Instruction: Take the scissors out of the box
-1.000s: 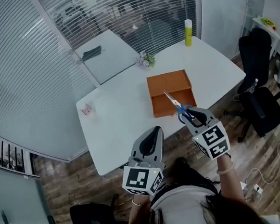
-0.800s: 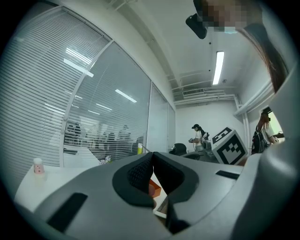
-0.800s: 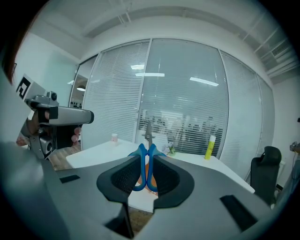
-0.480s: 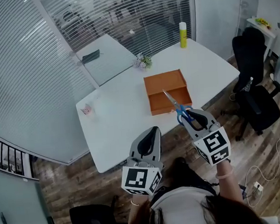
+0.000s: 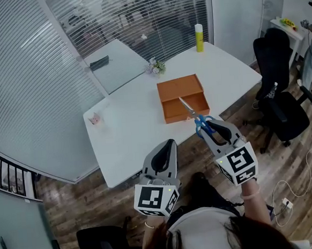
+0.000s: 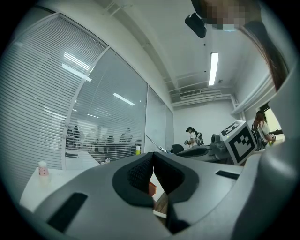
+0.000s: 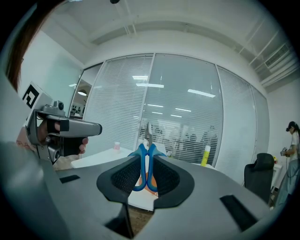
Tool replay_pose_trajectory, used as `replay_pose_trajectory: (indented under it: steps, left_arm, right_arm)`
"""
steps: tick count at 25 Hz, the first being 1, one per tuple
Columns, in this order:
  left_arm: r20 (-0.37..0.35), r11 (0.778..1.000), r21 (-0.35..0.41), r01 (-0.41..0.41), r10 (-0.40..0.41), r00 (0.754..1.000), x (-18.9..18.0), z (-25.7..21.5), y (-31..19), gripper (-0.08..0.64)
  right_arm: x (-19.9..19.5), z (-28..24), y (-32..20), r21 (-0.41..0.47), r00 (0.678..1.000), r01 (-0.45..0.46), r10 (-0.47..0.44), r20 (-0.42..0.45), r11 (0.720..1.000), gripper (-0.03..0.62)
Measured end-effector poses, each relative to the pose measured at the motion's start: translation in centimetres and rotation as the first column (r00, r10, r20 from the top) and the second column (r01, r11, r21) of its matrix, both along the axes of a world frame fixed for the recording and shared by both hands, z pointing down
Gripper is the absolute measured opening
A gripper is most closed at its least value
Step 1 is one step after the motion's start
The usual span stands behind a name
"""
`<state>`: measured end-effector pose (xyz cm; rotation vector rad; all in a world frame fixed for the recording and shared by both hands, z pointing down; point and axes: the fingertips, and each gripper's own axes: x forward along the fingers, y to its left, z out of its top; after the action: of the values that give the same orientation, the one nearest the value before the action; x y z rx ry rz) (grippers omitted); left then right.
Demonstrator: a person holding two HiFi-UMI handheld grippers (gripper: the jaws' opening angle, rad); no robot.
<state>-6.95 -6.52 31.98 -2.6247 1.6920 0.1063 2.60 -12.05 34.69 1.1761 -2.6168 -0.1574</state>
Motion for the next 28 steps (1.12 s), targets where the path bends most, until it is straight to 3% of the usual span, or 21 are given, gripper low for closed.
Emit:
replay_pose_trajectory:
  steps: [17, 28]
  left_arm:
    - [0.008, 1.0, 0.02, -0.003, 0.003, 1.0, 0.6, -0.3, 2.6, 0.02]
    - [-0.001, 1.0, 0.027, -0.009, 0.009, 1.0, 1.4, -0.4, 3.7, 0.02]
  right_arm:
    - [1.9, -2.4, 4.2, 0.08, 0.999, -0.022, 0.018, 0.047, 0.997, 0.11]
    - [3.0, -4.3, 6.3, 0.12, 0.989, -0.026, 0.008, 0.147, 0.992, 0.11]
